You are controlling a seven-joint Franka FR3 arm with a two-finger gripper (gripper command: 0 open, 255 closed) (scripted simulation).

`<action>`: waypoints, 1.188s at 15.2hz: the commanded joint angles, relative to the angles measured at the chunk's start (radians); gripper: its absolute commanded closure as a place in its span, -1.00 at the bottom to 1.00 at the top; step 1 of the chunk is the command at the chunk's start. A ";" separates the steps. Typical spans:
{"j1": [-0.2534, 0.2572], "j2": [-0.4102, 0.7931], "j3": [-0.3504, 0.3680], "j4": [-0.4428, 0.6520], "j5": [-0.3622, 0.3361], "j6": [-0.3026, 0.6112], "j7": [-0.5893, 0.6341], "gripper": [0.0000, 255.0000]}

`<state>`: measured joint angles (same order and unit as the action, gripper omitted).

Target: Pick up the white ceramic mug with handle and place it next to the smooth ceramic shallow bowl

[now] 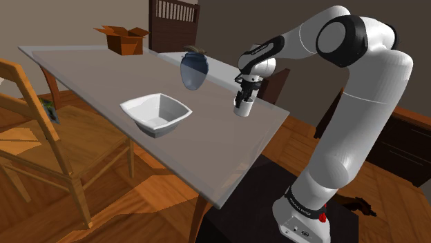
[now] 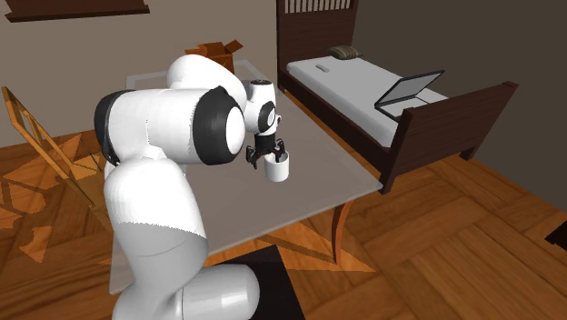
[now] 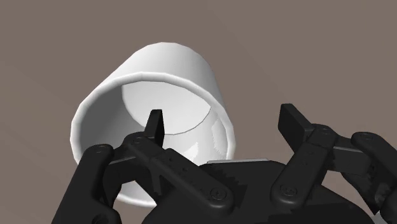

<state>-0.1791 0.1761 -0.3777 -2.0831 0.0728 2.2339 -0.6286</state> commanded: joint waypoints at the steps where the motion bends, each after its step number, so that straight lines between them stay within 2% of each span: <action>1: 0.000 0.001 0.000 -0.009 0.001 0.010 -0.001 -1.00; 7: 0.000 0.001 0.000 -0.009 0.001 0.010 -0.001 -1.00; 8: 0.000 0.001 0.000 -0.009 0.001 0.010 -0.001 1.00; 18: 0.001 -0.007 -0.001 -0.004 -0.003 -0.002 0.002 1.00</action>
<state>-0.1784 0.1722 -0.3778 -2.0905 0.0715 2.2383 -0.6276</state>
